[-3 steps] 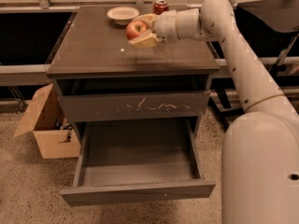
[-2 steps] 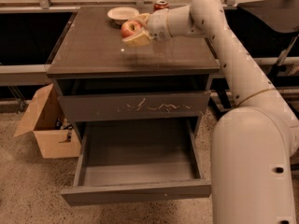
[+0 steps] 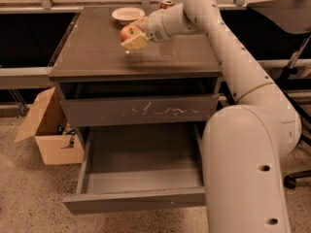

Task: Pick apple from middle drawer and place on counter

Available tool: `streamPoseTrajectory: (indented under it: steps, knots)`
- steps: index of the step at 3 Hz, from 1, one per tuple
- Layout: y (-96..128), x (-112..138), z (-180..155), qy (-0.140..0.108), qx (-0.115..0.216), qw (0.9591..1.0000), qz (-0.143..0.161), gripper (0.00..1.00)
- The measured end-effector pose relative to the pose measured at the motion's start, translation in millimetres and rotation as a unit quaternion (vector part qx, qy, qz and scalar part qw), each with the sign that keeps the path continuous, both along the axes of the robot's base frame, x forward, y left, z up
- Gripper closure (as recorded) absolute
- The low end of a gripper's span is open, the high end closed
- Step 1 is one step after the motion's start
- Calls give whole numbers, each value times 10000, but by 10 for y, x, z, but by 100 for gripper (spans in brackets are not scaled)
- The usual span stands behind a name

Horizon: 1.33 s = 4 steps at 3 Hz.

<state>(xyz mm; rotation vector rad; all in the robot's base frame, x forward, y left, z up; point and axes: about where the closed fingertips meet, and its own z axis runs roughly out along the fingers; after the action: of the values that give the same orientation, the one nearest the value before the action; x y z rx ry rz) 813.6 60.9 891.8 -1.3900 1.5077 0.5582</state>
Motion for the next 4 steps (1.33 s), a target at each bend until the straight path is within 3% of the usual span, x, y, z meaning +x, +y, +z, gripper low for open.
streamPoseTrajectory:
  steps: [1,3,4]
  knots:
    - [112,25,-115,332,-159,9993,40,100]
    - [78,64,-289,684,-317,9971,-59,100]
    - [39,73,-383,839,-376,9957,-104,87]
